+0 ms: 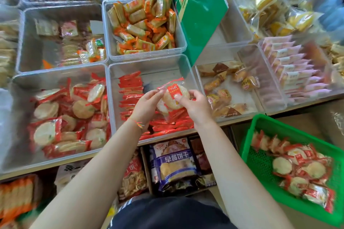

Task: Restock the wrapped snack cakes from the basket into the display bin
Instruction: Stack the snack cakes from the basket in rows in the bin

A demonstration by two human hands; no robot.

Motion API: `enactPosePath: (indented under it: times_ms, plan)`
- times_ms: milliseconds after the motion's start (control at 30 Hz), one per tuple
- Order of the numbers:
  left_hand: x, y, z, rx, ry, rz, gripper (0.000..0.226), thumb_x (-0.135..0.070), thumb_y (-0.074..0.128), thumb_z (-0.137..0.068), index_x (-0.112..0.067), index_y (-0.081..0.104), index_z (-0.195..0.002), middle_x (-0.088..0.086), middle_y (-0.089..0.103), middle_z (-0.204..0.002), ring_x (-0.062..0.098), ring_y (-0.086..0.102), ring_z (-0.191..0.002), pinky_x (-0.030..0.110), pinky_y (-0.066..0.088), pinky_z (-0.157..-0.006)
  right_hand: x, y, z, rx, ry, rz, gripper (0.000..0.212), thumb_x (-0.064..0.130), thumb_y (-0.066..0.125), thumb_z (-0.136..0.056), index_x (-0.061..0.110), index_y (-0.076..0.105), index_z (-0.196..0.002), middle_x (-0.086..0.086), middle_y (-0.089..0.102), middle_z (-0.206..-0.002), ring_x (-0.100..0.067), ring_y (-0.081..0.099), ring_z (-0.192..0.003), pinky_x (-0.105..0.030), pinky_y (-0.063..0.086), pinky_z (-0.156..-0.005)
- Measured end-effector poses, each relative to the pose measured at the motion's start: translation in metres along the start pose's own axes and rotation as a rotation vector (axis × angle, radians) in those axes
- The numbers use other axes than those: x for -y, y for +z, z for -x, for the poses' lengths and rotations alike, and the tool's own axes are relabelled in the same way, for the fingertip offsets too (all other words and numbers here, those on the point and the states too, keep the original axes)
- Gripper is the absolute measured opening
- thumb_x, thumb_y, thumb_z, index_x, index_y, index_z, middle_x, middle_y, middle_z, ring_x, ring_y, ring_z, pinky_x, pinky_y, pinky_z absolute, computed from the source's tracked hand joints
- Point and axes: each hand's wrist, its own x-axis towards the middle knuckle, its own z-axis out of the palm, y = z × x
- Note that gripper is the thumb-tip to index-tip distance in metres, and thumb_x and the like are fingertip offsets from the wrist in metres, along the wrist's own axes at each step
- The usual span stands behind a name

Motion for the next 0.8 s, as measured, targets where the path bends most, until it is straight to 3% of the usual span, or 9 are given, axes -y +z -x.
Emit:
enactPosePath:
  times_ms: [67, 133, 233, 300, 367, 467, 600, 700, 800]
  plan:
    - [0.002, -0.011, -0.005, -0.089, -0.025, -0.066, 0.018, -0.029, 0.063, -0.092, -0.016, 0.07, -0.102, 0.013, 0.071, -0.092, 0.03, 0.067, -0.079, 0.048, 0.056, -0.074, 0.001, 0.003, -0.011, -0.06, 0.021, -0.08, 0.023, 0.026, 0.078, -0.078, 0.026, 0.062, -0.096, -0.001, 0.071, -0.099, -0.019, 0.07, -0.092, -0.038, 0.06, -0.08]
    - [0.006, -0.025, -0.008, -0.115, -0.035, -0.094, 0.014, -0.013, 0.067, -0.087, -0.02, 0.069, -0.099, 0.015, 0.069, -0.103, 0.028, 0.068, -0.082, 0.05, 0.056, -0.074, 0.002, 0.004, -0.024, -0.116, -0.005, -0.098, 0.023, 0.024, 0.078, -0.077, 0.029, 0.062, -0.092, 0.001, 0.071, -0.097, -0.016, 0.069, -0.09, -0.038, 0.059, -0.08]
    - [0.007, -0.041, -0.012, -0.138, 0.001, -0.115, 0.044, 0.002, 0.074, -0.077, -0.027, 0.066, -0.109, 0.016, 0.065, -0.116, 0.032, 0.068, -0.093, 0.05, 0.058, -0.077, 0.008, 0.008, -0.043, -0.205, -0.117, -0.015, 0.019, 0.026, 0.081, -0.073, 0.031, 0.066, -0.083, 0.01, 0.07, -0.085, -0.007, 0.067, -0.08, -0.027, 0.056, -0.071]
    - [0.005, -0.048, -0.017, -0.188, 0.004, -0.166, 0.058, -0.001, 0.08, -0.072, -0.028, 0.061, -0.12, 0.013, 0.062, -0.118, 0.032, 0.066, -0.102, 0.049, 0.057, -0.085, 0.012, 0.01, -0.056, -0.232, -0.158, 0.08, 0.016, 0.032, 0.08, -0.074, 0.025, 0.07, -0.084, 0.008, 0.072, -0.082, -0.011, 0.069, -0.079, -0.031, 0.058, -0.072]
    - [-0.001, -0.052, -0.023, -0.237, 0.014, -0.228, 0.052, -0.007, 0.082, -0.071, -0.023, 0.061, -0.116, 0.01, 0.065, -0.111, 0.029, 0.066, -0.101, 0.048, 0.056, -0.087, 0.015, 0.012, -0.07, -0.245, -0.242, 0.283, 0.021, 0.036, 0.075, -0.079, 0.022, 0.07, -0.095, 0.006, 0.071, -0.087, -0.014, 0.067, -0.082, -0.032, 0.056, -0.074]
    - [-0.012, -0.053, -0.034, -0.255, 0.11, -0.355, 0.029, -0.011, 0.08, -0.073, -0.028, 0.065, -0.091, 0.001, 0.071, -0.09, 0.019, 0.069, -0.086, 0.045, 0.057, -0.084, 0.015, 0.015, -0.09, -0.137, -0.398, 0.7, 0.027, 0.029, 0.063, -0.091, 0.018, 0.067, -0.115, -0.009, 0.062, -0.105, -0.025, 0.058, -0.1, -0.033, 0.047, -0.084]
    - [-0.019, -0.041, -0.048, -0.299, 0.344, -0.666, 0.027, -0.018, 0.074, -0.076, -0.023, 0.069, -0.102, -0.001, 0.071, -0.093, 0.014, 0.062, -0.082, 0.023, 0.047, -0.075, 0.005, 0.018, -0.094, 0.029, -0.525, 1.347, 0.031, 0.007, 0.048, -0.093, 0.018, 0.061, -0.118, -0.011, 0.055, -0.111, -0.031, 0.049, -0.11, -0.039, 0.041, -0.089]
    - [-0.014, -0.027, -0.059, -0.285, 0.51, -1.007, 0.026, -0.029, 0.069, -0.082, -0.02, 0.069, -0.106, 0.001, 0.069, -0.102, 0.021, 0.06, -0.094, 0.032, 0.048, -0.077, -0.005, 0.018, -0.084, 0.139, -0.524, 1.499, 0.048, -0.006, 0.039, -0.088, 0.019, 0.056, -0.126, -0.01, 0.059, -0.113, -0.033, 0.049, -0.11, -0.04, 0.038, -0.091]
    - [-0.002, -0.015, -0.069, -0.217, 0.536, -1.324, 0.023, -0.017, 0.058, -0.088, -0.022, 0.067, -0.108, 0.003, 0.063, -0.103, 0.028, 0.055, -0.103, 0.039, 0.051, -0.075, -0.013, 0.015, -0.076, 0.154, -0.519, 1.498, 0.049, -0.007, 0.038, -0.087, 0.019, 0.045, -0.129, -0.01, 0.063, -0.111, -0.034, 0.052, -0.108, -0.041, 0.037, -0.092]
